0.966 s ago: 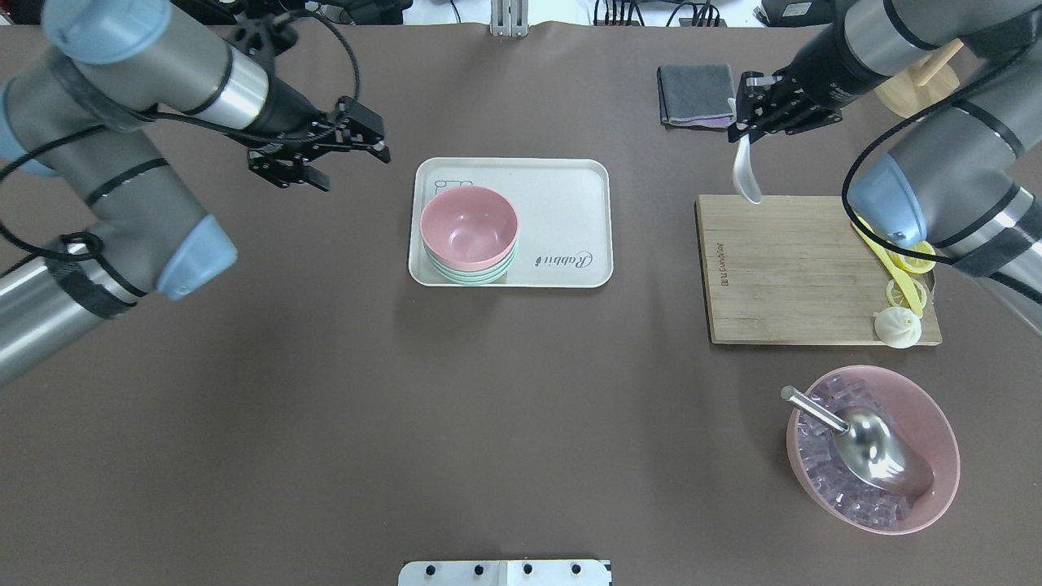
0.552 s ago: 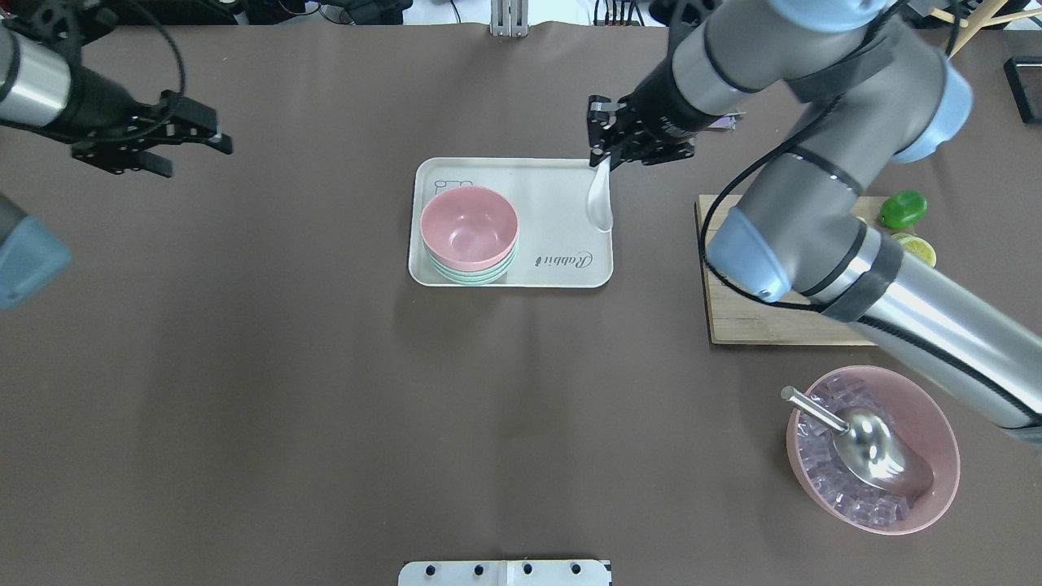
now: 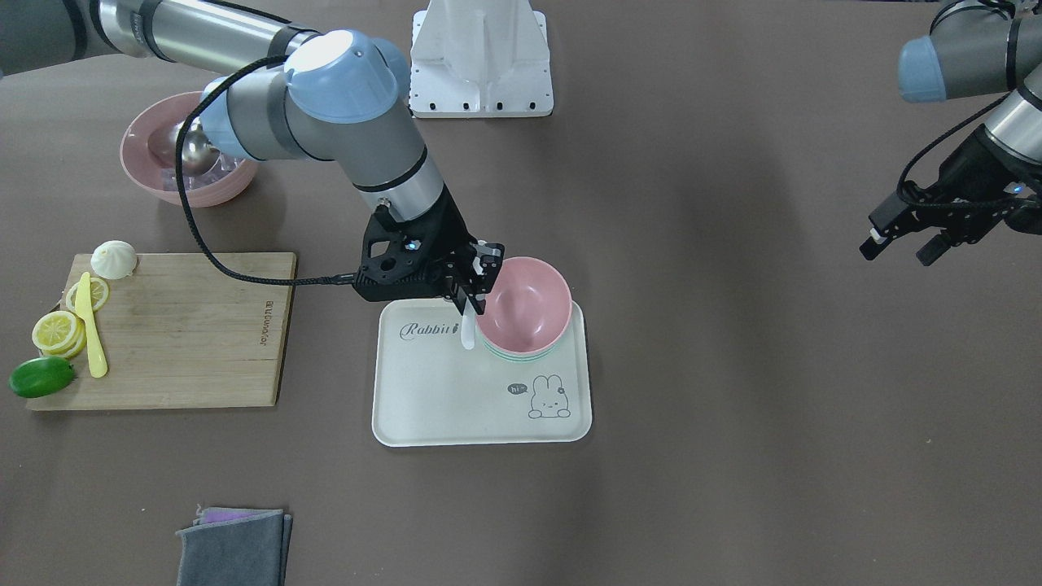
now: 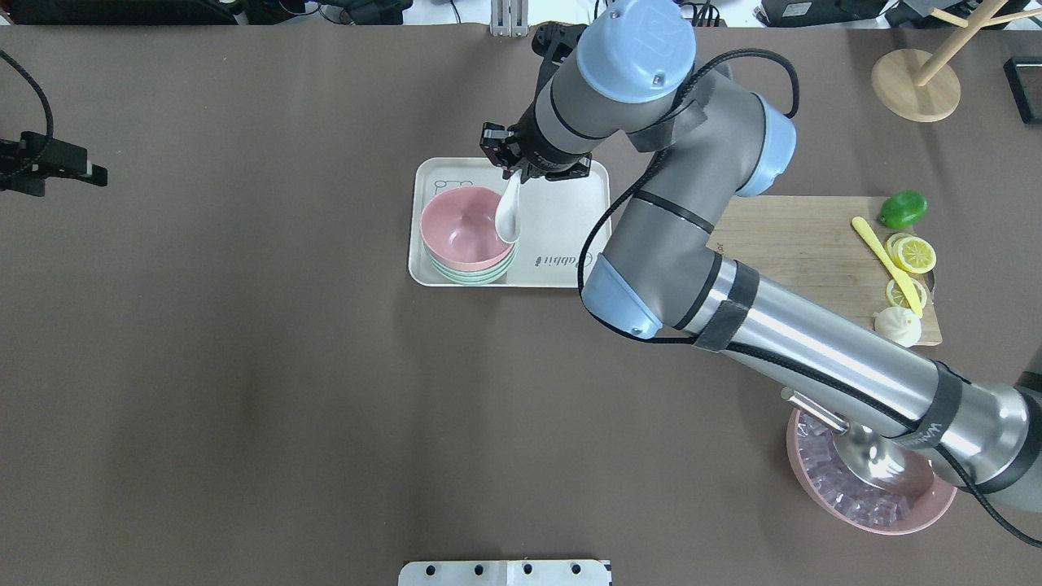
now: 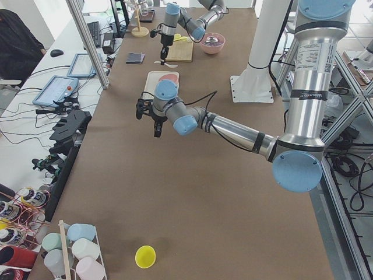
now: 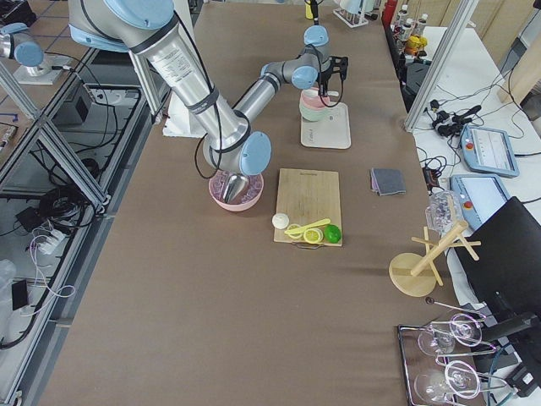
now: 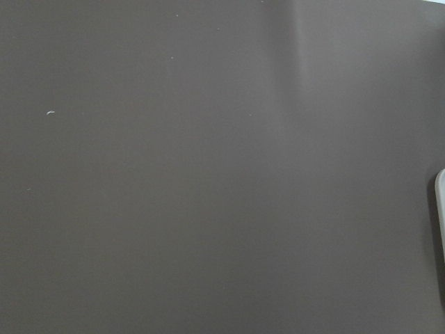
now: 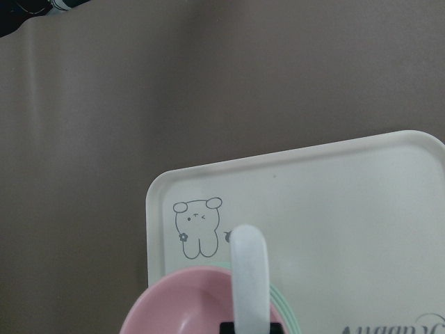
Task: Stack pink bowl on green and place spoon
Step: 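Lower the white spoon into the pink bowl with the right gripper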
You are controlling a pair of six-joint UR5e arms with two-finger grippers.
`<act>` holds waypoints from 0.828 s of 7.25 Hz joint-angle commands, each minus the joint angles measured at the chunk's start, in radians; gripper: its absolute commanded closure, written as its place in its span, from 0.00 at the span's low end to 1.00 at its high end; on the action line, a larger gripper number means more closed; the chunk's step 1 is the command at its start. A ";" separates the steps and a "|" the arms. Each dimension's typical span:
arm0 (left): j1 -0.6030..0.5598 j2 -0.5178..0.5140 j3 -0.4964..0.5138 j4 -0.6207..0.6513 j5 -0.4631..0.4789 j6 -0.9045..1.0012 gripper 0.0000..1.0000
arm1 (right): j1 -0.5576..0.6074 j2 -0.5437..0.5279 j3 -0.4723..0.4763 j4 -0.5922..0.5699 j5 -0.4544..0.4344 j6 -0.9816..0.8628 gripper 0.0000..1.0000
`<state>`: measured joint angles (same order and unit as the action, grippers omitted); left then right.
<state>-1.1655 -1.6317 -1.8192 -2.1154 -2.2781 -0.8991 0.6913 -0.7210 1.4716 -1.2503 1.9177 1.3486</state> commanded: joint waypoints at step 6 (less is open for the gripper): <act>0.001 0.004 0.017 -0.001 0.002 0.005 0.02 | -0.047 0.083 -0.175 0.152 -0.080 0.052 0.01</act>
<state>-1.1649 -1.6276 -1.8067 -2.1163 -2.2765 -0.8943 0.6450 -0.6384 1.2935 -1.1030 1.8367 1.4007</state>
